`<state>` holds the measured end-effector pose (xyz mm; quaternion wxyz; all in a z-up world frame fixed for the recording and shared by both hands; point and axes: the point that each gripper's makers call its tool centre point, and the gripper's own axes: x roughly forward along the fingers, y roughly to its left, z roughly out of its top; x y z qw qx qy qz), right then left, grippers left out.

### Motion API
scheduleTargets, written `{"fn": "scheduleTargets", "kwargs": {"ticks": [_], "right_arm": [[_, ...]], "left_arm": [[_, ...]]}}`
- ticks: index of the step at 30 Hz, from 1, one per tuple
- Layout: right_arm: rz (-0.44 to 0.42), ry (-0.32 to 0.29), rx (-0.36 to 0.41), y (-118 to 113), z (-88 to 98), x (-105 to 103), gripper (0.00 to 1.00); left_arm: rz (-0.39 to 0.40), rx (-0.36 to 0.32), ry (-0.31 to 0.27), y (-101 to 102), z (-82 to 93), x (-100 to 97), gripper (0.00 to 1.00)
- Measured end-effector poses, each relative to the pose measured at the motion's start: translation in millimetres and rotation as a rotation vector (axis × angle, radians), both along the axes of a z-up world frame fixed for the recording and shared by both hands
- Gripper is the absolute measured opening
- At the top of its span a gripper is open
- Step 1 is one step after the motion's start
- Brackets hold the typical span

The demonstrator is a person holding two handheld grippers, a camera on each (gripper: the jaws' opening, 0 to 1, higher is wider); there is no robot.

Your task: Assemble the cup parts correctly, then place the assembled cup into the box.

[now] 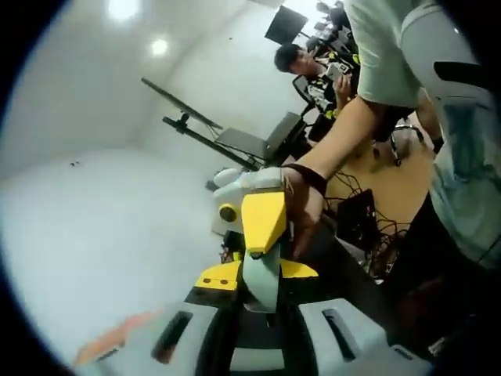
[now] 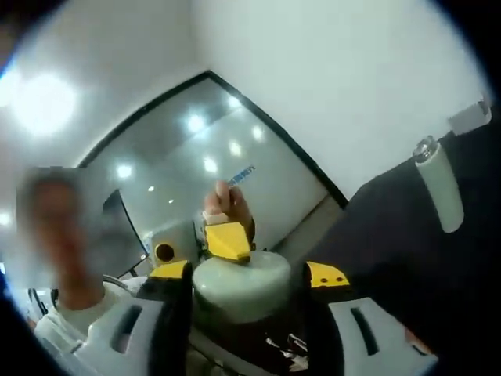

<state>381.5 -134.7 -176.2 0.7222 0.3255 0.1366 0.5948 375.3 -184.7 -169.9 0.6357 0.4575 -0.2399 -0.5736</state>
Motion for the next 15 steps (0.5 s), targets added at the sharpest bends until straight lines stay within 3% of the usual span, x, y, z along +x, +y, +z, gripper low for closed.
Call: {"fn": "scheduleTargets", "kwargs": {"ticks": [5, 15], "right_arm": [[0.014, 0.02, 0.012, 0.5, -1.2, 0.4, 0.47], [-0.003, 0.015, -0.001, 0.7, -3.6, 2.0, 0.46]], "left_arm": [[0.002, 0.006, -0.003, -2.4, -3.2, 2.0, 0.12], [0.001, 0.002, 0.028, -1.5, -4.4, 5.9, 0.12]]}}
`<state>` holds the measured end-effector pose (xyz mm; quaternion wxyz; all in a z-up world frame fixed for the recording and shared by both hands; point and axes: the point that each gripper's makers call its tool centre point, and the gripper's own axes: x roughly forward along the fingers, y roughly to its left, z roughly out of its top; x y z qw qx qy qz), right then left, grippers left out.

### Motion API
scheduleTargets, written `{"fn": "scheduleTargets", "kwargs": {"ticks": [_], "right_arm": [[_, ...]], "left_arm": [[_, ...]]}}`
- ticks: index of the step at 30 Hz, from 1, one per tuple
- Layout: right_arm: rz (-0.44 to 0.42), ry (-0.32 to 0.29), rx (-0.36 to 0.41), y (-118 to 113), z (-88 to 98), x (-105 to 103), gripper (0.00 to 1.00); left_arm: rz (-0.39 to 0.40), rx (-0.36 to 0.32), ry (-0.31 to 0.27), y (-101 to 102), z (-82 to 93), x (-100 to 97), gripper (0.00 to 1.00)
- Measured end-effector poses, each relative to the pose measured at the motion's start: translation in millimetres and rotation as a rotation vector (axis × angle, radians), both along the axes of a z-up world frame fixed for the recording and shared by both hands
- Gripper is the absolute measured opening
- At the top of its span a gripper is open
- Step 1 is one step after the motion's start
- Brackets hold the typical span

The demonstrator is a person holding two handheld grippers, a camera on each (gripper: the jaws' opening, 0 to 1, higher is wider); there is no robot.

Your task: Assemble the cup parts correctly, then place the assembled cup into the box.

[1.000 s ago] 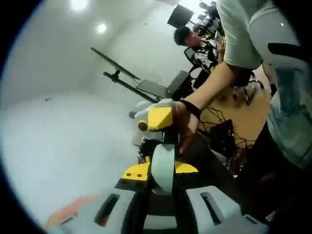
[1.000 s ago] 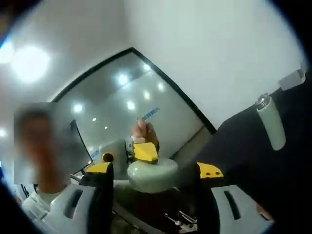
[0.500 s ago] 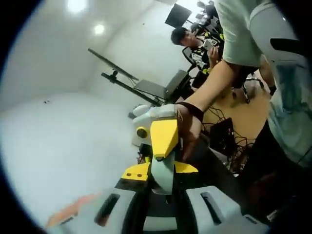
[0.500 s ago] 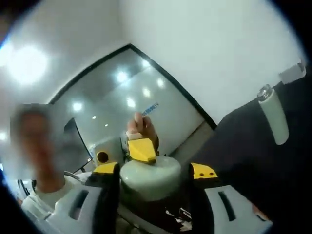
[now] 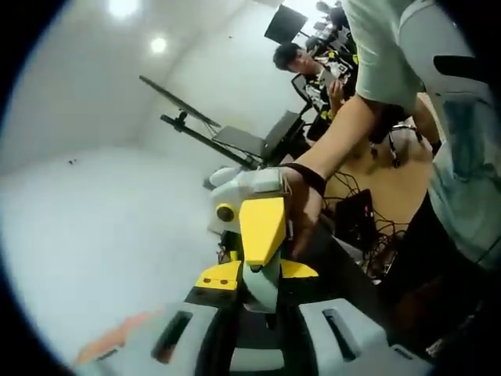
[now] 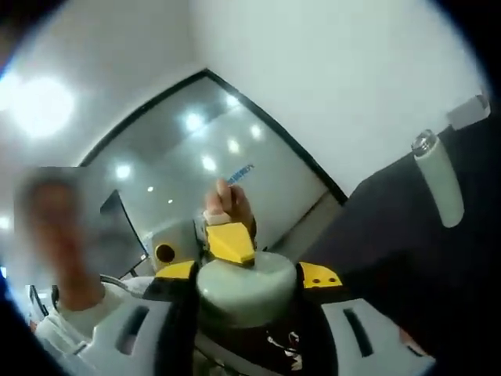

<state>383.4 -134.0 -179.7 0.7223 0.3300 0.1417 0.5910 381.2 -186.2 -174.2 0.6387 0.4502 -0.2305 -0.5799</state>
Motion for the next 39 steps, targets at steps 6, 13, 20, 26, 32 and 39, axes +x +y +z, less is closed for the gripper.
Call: {"fn": "scheduleTargets", "kwargs": {"ticks": [6, 13, 20, 26, 32, 39], "right_arm": [[-0.039, 0.019, 0.015, -11, -0.7, 10, 0.46], [-0.186, -0.091, -0.028, -46, -1.9, 29, 0.46], [-0.27, -0.076, -0.005, -77, -12.2, 50, 0.46], [-0.354, -0.155, -0.047, -96, -19.0, 68, 0.46], [-0.401, -0.217, -0.116, -101, -26.0, 89, 0.46], [-0.418, -0.213, -0.125, -106, -38.2, 113, 0.46]], "left_arm": [[-0.034, -0.039, 0.208, 3, -2.5, 4.4, 0.43], [-0.033, -0.241, 0.659, 28, 9.0, 51.5, 0.54], [0.096, -0.51, 0.955, 58, -0.3, 148.9, 0.64], [0.205, -0.524, 0.996, 52, -55.0, 209.4, 0.72], [0.222, -0.534, 1.065, 33, -88.5, 253.7, 0.93], [0.266, -0.468, 1.047, 10, -120.5, 283.6, 0.87]]}}
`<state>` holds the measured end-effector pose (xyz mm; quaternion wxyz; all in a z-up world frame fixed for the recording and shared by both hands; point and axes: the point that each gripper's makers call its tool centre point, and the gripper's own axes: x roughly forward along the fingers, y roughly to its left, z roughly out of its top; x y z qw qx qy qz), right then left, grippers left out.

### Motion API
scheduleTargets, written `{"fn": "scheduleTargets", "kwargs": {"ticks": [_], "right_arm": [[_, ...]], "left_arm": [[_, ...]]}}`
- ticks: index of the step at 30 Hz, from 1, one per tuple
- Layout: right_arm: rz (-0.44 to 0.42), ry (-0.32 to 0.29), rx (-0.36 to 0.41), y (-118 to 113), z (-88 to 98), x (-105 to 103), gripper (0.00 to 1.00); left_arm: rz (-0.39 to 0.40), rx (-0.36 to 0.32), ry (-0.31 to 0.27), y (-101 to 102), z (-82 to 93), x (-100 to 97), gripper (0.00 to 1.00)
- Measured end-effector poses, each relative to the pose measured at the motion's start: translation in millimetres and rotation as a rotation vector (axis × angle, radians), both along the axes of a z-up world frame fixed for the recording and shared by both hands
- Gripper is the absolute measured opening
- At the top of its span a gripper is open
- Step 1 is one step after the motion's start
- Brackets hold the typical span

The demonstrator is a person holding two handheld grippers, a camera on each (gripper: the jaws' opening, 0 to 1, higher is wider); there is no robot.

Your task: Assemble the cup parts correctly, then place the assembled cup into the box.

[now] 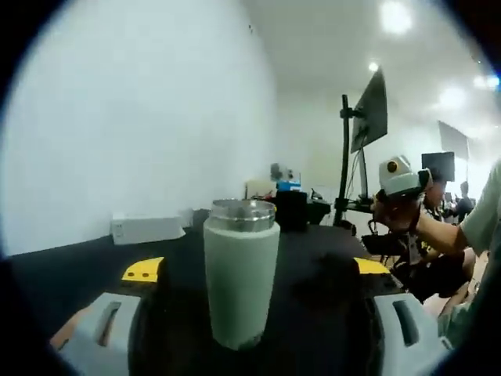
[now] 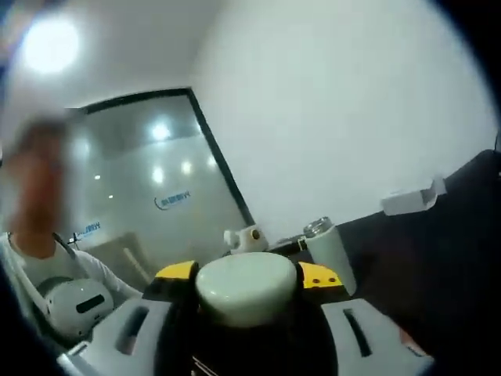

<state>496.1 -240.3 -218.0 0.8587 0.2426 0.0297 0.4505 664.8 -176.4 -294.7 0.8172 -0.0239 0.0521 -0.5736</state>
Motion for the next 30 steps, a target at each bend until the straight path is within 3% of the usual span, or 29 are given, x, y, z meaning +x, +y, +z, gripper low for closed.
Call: {"fn": "scheduleTargets", "kwargs": {"ticks": [4, 15, 19, 26, 30], "right_arm": [[-0.006, 0.01, -0.002, -3, -8.3, 12, 0.46], [-0.02, -0.004, -0.024, -4, -5.7, 48, 0.46], [-0.026, -0.038, -0.068, 3, 3.0, 61, 0.46], [-0.047, -0.122, -0.164, 22, 25.6, 93, 0.46], [-0.063, -0.198, -0.265, 40, 34.7, 118, 0.46]], "left_arm": [[-0.013, -0.035, -0.001, -9, -3.3, 6.3, 0.83], [-0.055, 0.003, -0.05, -26, -15.3, 6.2, 0.62], [-0.012, 0.008, -0.074, -21, -15.0, 15.6, 0.42], [-0.025, 0.01, -0.086, -12, -16.0, 11.0, 0.42], [-0.026, 0.014, -0.089, -12, -16.5, 9.0, 0.41]]}}
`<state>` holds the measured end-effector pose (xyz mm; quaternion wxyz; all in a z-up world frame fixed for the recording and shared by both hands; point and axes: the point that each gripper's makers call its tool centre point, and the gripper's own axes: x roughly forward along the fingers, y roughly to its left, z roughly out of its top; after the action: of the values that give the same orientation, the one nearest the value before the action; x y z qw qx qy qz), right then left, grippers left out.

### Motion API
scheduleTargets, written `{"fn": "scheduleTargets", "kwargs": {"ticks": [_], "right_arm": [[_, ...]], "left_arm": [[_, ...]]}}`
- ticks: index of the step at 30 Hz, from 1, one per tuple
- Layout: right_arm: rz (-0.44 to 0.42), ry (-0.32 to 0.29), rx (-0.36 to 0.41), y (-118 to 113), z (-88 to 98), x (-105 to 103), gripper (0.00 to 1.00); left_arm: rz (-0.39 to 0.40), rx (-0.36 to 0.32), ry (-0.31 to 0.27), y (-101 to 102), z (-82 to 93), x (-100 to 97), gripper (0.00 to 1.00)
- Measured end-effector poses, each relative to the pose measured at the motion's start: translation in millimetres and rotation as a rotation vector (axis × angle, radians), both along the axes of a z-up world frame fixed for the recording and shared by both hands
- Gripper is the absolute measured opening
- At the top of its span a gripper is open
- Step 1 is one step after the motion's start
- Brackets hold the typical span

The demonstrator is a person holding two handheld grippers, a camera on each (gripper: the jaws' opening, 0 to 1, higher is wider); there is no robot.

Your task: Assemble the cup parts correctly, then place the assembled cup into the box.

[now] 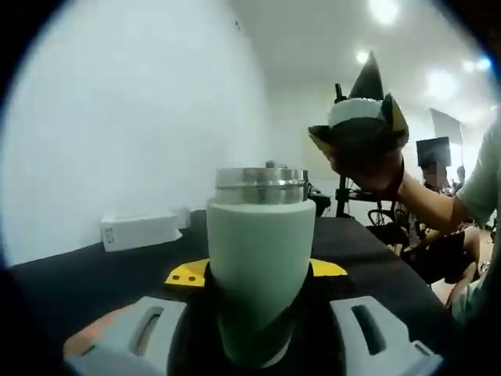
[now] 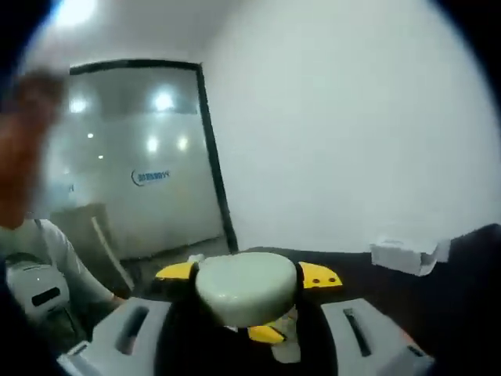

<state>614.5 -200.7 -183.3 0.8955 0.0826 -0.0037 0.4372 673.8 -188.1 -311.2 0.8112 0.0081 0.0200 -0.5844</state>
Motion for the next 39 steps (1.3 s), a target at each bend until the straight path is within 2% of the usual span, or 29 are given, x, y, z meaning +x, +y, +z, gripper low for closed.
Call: {"fn": "scheduleTargets", "kwargs": {"ticks": [4, 10, 12, 15, 28, 37, 39], "right_arm": [[0.003, -0.025, -0.082, 19, -6.2, 26, 0.46], [0.01, -0.019, -0.089, 31, -25.9, 48, 0.46], [-0.01, -0.033, -0.108, 33, -34.8, 55, 0.46], [-0.008, -0.029, -0.108, 37, -42.0, 58, 0.46], [-0.005, -0.024, -0.092, 44, -50.5, 67, 0.46], [0.023, -0.005, -0.052, 50, -57.5, 65, 0.46], [0.007, -0.032, -0.056, 49, -56.7, 65, 0.46]], "left_arm": [[-0.002, 0.001, -0.001, -1, -0.3, -0.2, 0.41], [-0.003, -0.002, 0.0, -3, -0.7, 2.1, 0.41], [-0.003, -0.005, 0.004, -5, -0.7, 2.4, 0.41], [-0.005, -0.001, 0.001, -7, -0.6, 3.3, 0.41], [-0.006, -0.004, 0.002, -10, -0.8, 4.5, 0.41], [-0.005, -0.006, 0.009, -10, -1.0, 6.2, 0.41], [-0.005, -0.008, 0.01, -11, -0.8, 7.2, 0.41]]}}
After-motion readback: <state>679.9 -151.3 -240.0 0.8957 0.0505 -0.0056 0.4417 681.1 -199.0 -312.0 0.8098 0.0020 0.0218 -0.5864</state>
